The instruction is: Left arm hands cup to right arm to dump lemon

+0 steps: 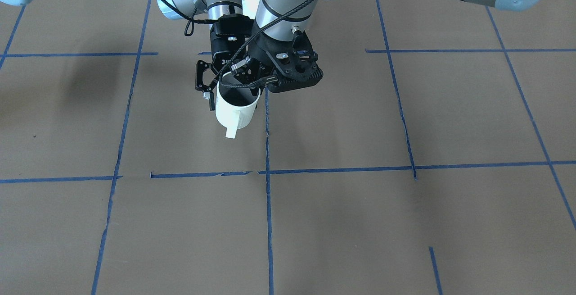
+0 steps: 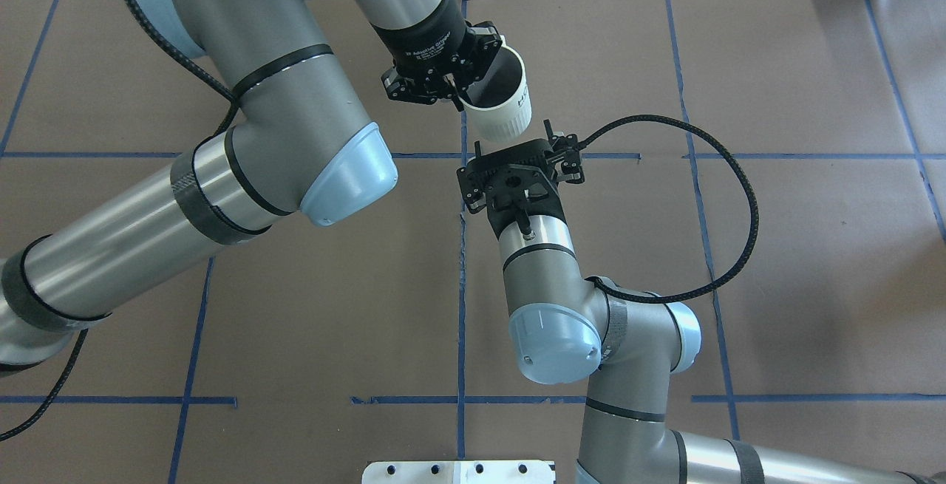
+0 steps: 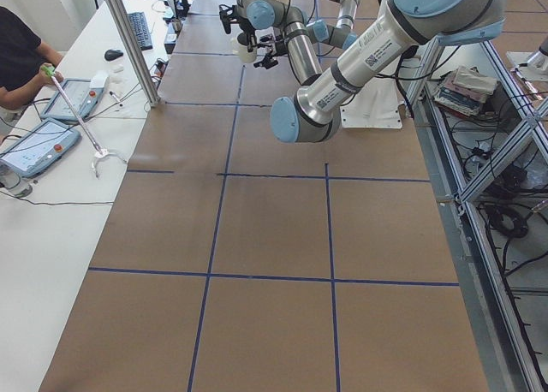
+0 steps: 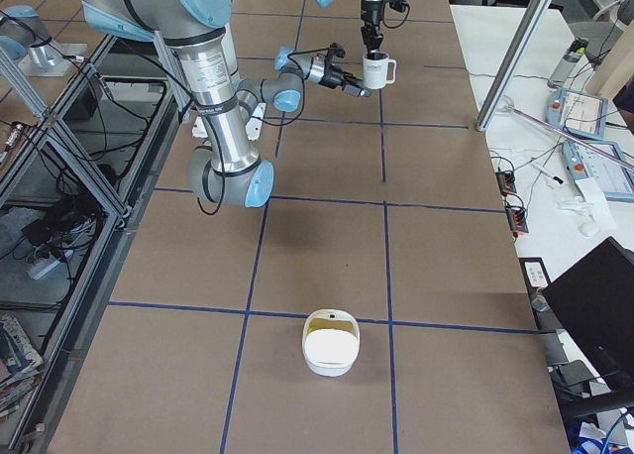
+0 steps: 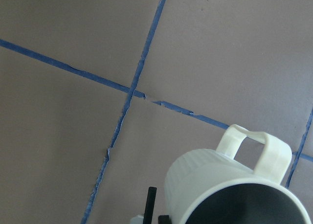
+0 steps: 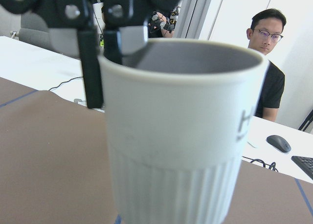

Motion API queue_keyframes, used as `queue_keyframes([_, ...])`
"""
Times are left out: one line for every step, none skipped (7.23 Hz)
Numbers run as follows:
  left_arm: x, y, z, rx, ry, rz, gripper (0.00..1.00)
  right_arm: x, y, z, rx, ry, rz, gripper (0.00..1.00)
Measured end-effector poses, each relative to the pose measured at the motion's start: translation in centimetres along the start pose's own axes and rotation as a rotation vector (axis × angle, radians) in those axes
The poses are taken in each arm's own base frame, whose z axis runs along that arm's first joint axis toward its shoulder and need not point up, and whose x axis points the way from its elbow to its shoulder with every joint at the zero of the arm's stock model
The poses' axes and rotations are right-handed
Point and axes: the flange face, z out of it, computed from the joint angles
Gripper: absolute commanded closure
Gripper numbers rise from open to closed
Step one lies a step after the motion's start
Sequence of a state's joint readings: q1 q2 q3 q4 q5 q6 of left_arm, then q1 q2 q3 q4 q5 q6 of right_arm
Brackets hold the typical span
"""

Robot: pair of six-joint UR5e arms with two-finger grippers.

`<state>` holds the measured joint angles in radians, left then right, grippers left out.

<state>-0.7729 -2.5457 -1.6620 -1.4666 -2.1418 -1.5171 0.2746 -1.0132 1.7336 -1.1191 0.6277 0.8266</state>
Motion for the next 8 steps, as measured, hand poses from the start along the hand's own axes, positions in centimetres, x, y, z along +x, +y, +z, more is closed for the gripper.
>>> queue_keyframes([-1.5, -0.6, -1.9, 0.020, 0.023, -0.001, 1.00, 0.0, 0.0, 0.0, 0.000, -0.002, 0.002, 0.00])
queue_keyframes([-3.9, -1.3, -4.2, 0.046, 0.051, 0.001, 1.00, 0.2, 0.0, 0.1, -0.003, -0.002, 0.001, 0.00])
queue_keyframes([-7.0, -2.1, -6.0, 0.072, 0.067, 0.009, 1.00, 0.5, -0.1, 0.4, -0.018, -0.012, 0.002, 0.00])
queue_keyframes([-10.5, -2.9, -6.7, 0.090, 0.061, 0.043, 1.00, 1.5, -0.4, 1.1, -0.052, -0.033, 0.009, 0.00])
queue_keyframes([-14.4, -3.6, -6.5, 0.100, 0.032, 0.105, 1.00, 3.6, -1.0, 2.2, -0.094, -0.056, 0.021, 0.00])
queue_keyframes([-18.5, -4.5, -5.5, 0.102, -0.009, 0.167, 1.00, 6.5, -1.9, 3.4, -0.141, -0.080, 0.037, 0.00])
queue_keyframes([-23.6, -5.8, -3.9, 0.101, -0.050, 0.231, 1.00, 10.1, -2.9, 4.5, -0.193, -0.103, 0.056, 0.00])
queue_keyframes([-30.0, -7.4, -2.5, 0.103, -0.086, 0.279, 1.00, 14.6, -3.8, 5.4, -0.254, -0.127, 0.079, 0.00])
